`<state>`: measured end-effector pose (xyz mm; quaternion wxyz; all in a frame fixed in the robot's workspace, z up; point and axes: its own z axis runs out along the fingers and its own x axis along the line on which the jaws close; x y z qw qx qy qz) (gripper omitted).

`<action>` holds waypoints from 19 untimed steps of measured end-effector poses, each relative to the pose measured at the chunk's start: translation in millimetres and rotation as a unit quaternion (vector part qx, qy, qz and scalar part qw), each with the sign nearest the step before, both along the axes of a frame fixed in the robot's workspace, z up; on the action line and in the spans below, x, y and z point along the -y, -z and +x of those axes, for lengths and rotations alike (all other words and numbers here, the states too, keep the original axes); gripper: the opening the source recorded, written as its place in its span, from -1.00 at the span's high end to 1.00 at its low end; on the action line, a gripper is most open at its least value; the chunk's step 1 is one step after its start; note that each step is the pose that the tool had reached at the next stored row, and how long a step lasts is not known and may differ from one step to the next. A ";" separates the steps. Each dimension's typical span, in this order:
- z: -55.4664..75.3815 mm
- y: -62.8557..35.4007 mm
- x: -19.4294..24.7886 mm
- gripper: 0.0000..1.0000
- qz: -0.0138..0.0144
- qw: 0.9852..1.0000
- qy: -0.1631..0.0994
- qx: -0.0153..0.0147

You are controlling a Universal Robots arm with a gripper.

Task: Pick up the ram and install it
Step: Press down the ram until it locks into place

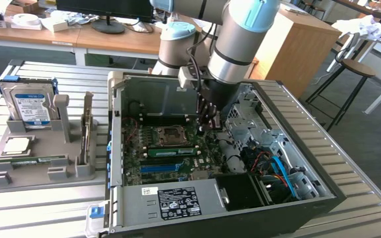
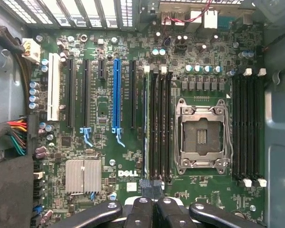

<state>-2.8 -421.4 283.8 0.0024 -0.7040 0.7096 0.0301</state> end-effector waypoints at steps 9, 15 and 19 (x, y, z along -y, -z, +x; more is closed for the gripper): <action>0.0 8.9 0.0 0.80 0.000 1.000 0.000 0.000; 0.0 14.9 0.0 0.80 0.000 1.000 0.000 0.000; 0.0 19.0 0.0 0.80 0.000 1.000 0.000 0.000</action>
